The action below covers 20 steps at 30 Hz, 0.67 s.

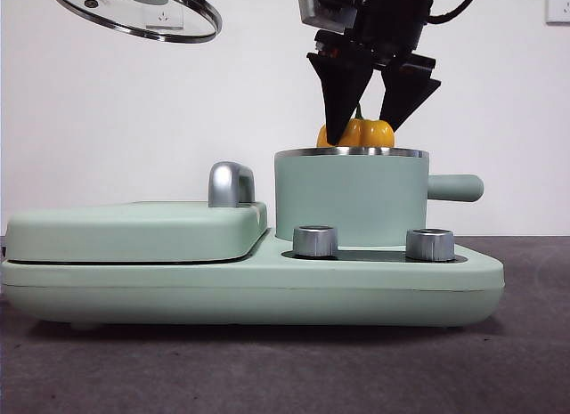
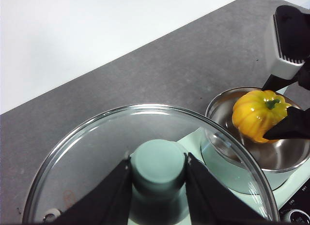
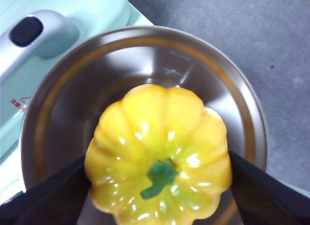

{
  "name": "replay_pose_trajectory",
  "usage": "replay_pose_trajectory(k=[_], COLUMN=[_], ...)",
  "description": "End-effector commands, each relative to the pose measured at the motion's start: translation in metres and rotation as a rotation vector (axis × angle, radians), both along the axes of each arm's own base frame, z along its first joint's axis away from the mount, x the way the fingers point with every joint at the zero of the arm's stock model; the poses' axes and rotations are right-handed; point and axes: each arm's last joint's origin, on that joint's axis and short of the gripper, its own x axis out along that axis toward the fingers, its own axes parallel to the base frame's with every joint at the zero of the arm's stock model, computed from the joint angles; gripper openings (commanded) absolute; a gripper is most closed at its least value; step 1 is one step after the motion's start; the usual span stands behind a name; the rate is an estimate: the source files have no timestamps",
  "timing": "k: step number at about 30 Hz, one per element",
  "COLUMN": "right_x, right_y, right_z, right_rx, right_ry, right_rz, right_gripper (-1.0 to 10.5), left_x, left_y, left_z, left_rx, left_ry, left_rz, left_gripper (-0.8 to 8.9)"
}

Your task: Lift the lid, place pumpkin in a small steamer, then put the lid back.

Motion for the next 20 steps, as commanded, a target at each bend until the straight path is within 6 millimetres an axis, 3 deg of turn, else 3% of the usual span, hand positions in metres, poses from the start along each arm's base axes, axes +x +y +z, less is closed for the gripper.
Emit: replay_pose_trajectory(k=[1,14,20], right_x=[0.009,0.024,0.025], right_y=[0.007,0.016,0.016], right_z=[-0.009,-0.043,-0.046], right_rx=[-0.004,-0.029,-0.031], right_ry=[0.013,0.098,0.102], right_rz=[0.018,0.031,0.031], right_gripper=[2.9,2.9,2.9], left_x=[-0.002,-0.002,-0.002], left_y=[0.000,0.000,0.000], left_z=[0.014,0.014,0.014], left_rx=[-0.020,-0.020,-0.020], left_ry=[-0.068,-0.068,-0.069], left_rz=[-0.006,-0.006,-0.007], left_gripper=[0.15,0.15,0.15])
